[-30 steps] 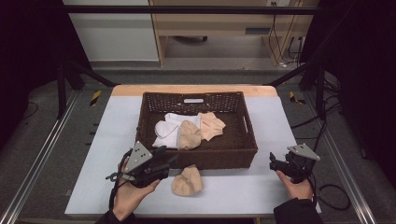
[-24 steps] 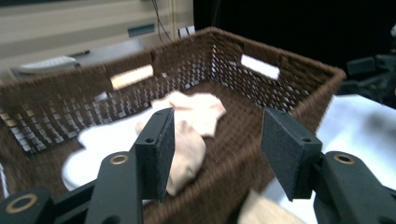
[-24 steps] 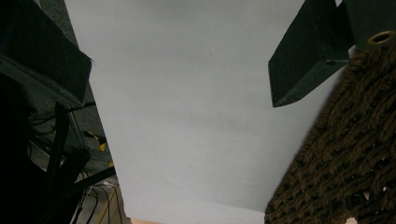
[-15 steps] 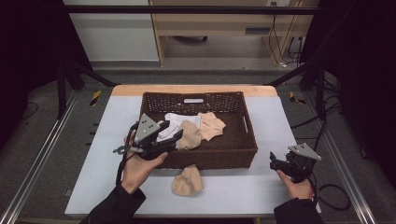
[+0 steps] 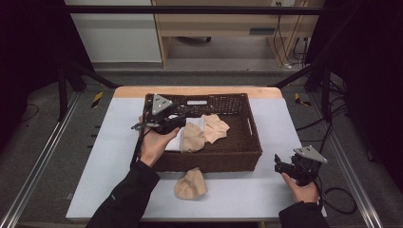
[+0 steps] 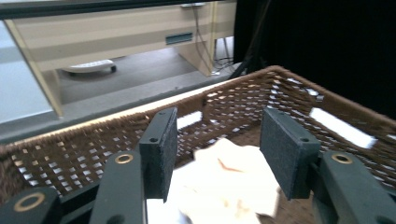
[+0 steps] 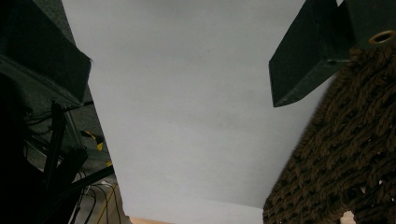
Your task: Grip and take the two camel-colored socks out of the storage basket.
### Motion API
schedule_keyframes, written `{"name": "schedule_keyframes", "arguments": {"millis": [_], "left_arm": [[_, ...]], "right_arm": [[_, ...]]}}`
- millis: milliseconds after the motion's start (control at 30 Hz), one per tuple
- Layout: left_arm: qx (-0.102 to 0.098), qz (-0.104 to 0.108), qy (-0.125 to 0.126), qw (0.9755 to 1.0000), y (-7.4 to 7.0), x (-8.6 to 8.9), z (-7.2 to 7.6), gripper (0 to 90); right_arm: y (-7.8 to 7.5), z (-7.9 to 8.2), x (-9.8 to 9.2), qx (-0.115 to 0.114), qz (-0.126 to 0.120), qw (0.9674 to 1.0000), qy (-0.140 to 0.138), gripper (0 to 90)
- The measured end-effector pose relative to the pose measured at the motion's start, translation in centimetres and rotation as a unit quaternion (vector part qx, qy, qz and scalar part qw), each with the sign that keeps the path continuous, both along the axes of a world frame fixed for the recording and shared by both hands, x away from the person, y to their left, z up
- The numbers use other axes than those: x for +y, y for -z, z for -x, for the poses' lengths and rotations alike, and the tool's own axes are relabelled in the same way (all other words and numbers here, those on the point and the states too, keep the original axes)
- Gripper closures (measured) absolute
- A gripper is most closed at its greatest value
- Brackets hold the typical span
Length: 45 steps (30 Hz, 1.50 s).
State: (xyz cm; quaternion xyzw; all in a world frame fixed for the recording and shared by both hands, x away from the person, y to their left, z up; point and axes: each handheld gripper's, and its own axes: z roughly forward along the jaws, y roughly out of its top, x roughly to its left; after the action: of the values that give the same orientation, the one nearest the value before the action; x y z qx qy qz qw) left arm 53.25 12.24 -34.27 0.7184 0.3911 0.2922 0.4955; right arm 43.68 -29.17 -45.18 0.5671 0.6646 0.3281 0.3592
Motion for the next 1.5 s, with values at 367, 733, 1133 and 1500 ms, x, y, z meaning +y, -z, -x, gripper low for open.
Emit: {"name": "schedule_keyframes", "arguments": {"millis": [367, 733, 1133, 1500], "left_arm": [[0.049, -0.044, -0.008, 0.9978, 4.0, -1.3, -3.6, 48.2], [0.126, -0.077, -0.002, 0.9891, 7.1, -2.0, -4.6, 51.8], [0.187, -0.100, 0.003, 0.9771, 8.3, -1.8, -4.3, 53.1], [0.217, -0.101, 0.013, 0.9707, 8.5, -2.0, -4.3, 80.7]], "right_arm": [[0.0, 0.0, 0.0, 0.000, -0.002, 1.0000, 0.000, 5.9], [0.1, -0.1, 0.1, 0.002, -0.001, 1.0000, 0.000, 6.0], [0.1, -0.2, 0.1, 0.003, 0.002, 1.0000, -0.002, 6.0], [0.1, -0.1, 0.2, 0.004, 0.002, 1.0000, -0.003, 6.0]]}}
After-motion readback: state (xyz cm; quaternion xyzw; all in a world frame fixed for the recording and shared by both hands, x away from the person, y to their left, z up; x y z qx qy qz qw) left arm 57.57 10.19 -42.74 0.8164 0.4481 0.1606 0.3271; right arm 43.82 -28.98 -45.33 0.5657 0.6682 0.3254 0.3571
